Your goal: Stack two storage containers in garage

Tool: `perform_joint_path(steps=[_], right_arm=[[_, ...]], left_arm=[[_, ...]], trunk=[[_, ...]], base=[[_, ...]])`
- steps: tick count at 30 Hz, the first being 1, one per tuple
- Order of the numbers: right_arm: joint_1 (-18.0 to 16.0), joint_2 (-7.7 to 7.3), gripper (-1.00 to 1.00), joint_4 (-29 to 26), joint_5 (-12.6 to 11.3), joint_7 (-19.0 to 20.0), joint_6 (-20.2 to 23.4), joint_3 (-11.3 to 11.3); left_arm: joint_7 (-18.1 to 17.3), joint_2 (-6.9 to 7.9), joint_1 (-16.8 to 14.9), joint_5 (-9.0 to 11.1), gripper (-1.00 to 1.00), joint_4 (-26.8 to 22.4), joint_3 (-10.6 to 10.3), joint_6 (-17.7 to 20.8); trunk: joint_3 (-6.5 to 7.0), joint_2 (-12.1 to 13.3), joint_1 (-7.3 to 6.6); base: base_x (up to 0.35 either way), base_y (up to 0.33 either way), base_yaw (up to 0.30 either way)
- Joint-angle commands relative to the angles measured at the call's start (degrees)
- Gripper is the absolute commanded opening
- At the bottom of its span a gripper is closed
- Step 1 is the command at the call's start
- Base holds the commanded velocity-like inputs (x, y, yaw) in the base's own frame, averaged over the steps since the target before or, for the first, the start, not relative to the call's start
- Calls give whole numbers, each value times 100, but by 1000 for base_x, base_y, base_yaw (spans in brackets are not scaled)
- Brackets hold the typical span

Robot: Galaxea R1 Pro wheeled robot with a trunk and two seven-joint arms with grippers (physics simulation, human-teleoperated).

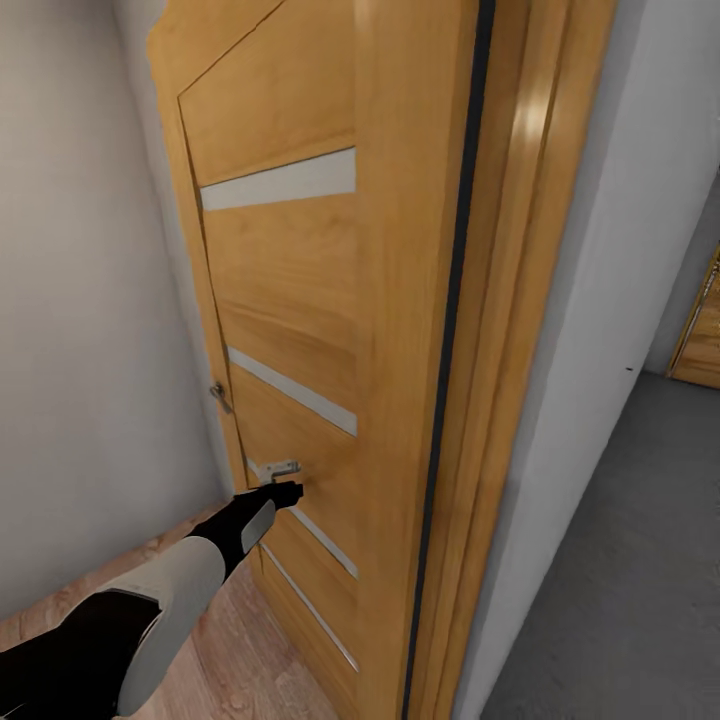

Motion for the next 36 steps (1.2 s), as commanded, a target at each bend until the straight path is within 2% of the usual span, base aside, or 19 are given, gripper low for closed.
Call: perform_joint_path(steps=[1, 11, 18, 34, 35, 36], right_arm=[[-1, -1, 100, 8, -16, 7, -21, 29], [-1, -1, 100, 8, -17, 13, -26, 29], [-1, -1, 100, 8, -15, 15, -21, 35], [-1, -1, 100, 8, -18, 10, -30, 29], [-10, 33, 100, -1, -24, -24, -14, 38], [-10, 65, 100, -1, -24, -31, -13, 38]], left_arm=[[5, -428, -1, 141, 100, -96, -63, 19], [5, -428, 0, 141, 100, -96, -63, 17], [5, -428, -1, 141, 100, -96, -63, 18], [5, -437, 3, 146, 100, -96, -63, 20], [22, 75, 13, 103, 100, -61, -63, 25], [31, 69, 14, 49, 100, -79, -63, 25]], trunk=[[1, -3, 2], [1, -3, 2], [1, -3, 2], [1, -3, 2], [-1, -3, 2], [-1, -3, 2]], base=[[0, 0, -47], [0, 0, -14], [0, 0, -136], [0, 0, -6], [0, 0, 0], [0, 0, 0]])
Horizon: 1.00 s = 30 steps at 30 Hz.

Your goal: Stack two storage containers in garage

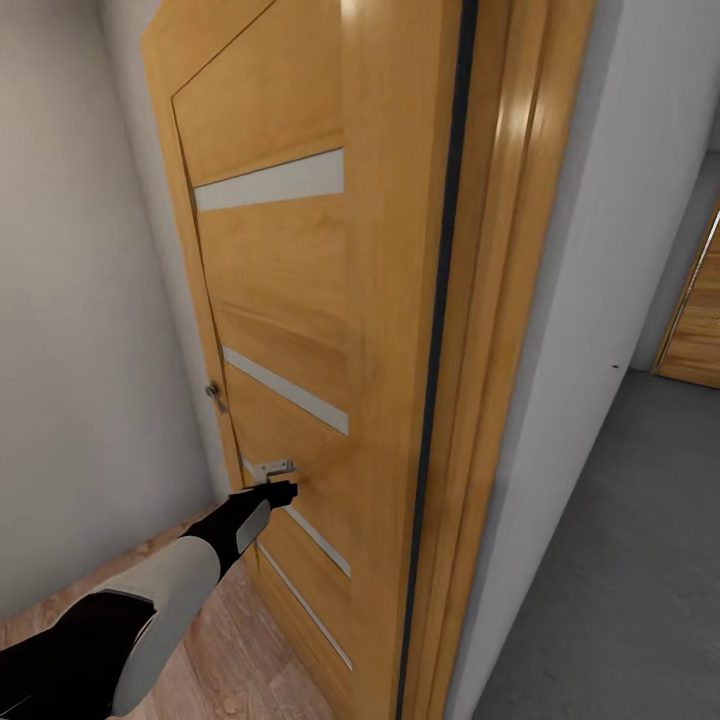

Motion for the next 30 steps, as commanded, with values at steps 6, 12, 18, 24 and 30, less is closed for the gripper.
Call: perform_joint_path(steps=[6, 12, 18, 24, 30], right_arm=[[-1, -24, 100, 3, -15, 18, -27, 20], [-1, -53, 100, 0, -13, 34, -28, 20], [-1, -57, 100, -1, -9, 36, -28, 25], [-1, -57, 100, -2, -9, 36, -28, 26], [-1, -57, 100, -2, -9, 36, -28, 28]], left_arm=[[63, -58, 0, -129, 100, -34, -53, 20], [129, -92, 0, -473, 100, -34, -53, 21], [213, -137, 0, -866, 100, -34, -53, 20], [316, -198, 0, -1187, 100, -34, -53, 22], [219, -371, 0, -1198, 100, -34, -53, 21]], trunk=[[1, -2, 3], [1, -2, 3], [1, -2, 3], [1, -2, 3], [1, -2, 3]], base=[[0, 0, 0], [0, 0, 0], [0, 0, 0], [0, 0, 37], [0, 0, 196]])
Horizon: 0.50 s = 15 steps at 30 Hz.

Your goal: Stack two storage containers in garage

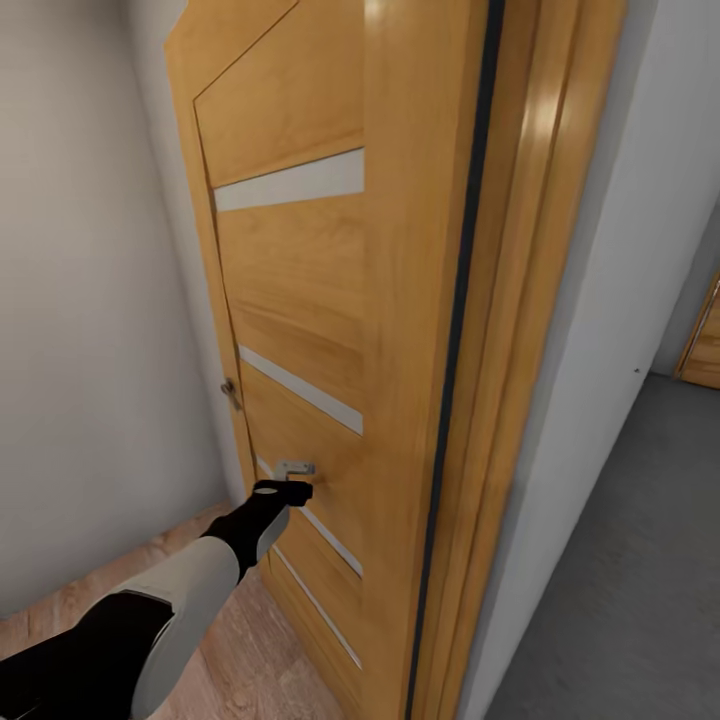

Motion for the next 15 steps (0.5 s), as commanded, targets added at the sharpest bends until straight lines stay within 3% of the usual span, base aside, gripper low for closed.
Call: perform_joint_path(steps=[1, 4, 5, 15], right_arm=[[1, -1, 100, 8, -18, 9, -20, 30], [1, -1, 100, 6, -18, 9, -20, 31], [1, -1, 100, 7, -18, 9, -20, 31], [1, -2, 100, 5, -18, 9, -20, 31]], left_arm=[[2, -32, 0, 94, 100, -8, -48, 29], [-95, -94, 0, 196, 100, -8, -48, 29], [-194, -97, 0, 1573, 100, -8, -48, 28], [-193, -100, 0, 1573, 100, -8, -48, 31]], trunk=[[-1, -3, 2], [-1, -3, 2], [-1, -3, 2], [-1, -3, 2]], base=[[0, 0, 239], [0, 0, 246], [0, 0, 249], [0, 0, 251]])
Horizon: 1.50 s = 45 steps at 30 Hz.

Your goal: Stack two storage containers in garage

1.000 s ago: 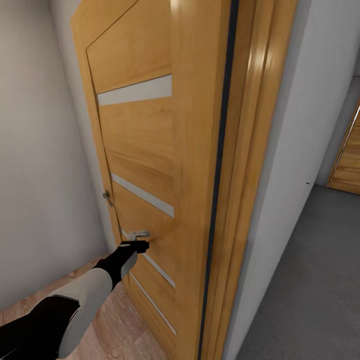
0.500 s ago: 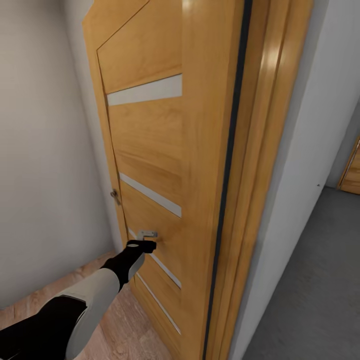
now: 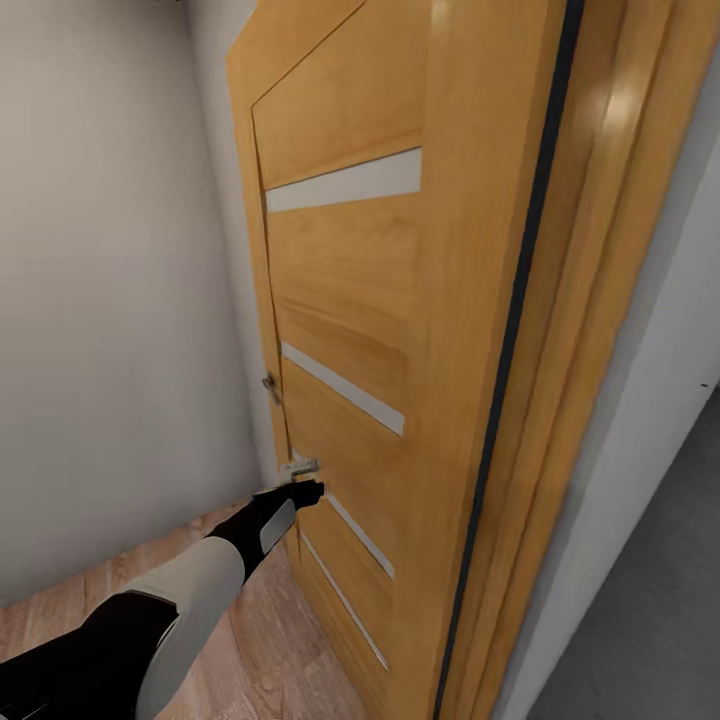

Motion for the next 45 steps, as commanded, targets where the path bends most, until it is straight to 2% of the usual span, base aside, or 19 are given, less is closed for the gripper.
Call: perform_joint_path(steps=[1, 34, 45], right_arm=[[1, -1, 100, 5, -18, 9, -20, 28], [1, 0, 100, 6, -18, 9, -20, 28], [1, 0, 100, 5, -18, 9, -20, 26]], left_arm=[[40, 2, 0, 50, 100, -10, -48, 27], [43, 1, 0, 50, 100, -10, -48, 33], [43, 1, 0, 50, 100, -10, -48, 38]], trunk=[[-1, -3, 2], [-1, -3, 2], [-1, -3, 2]], base=[[0, 0, 251], [0, -1, 251], [0, -245, 251]])
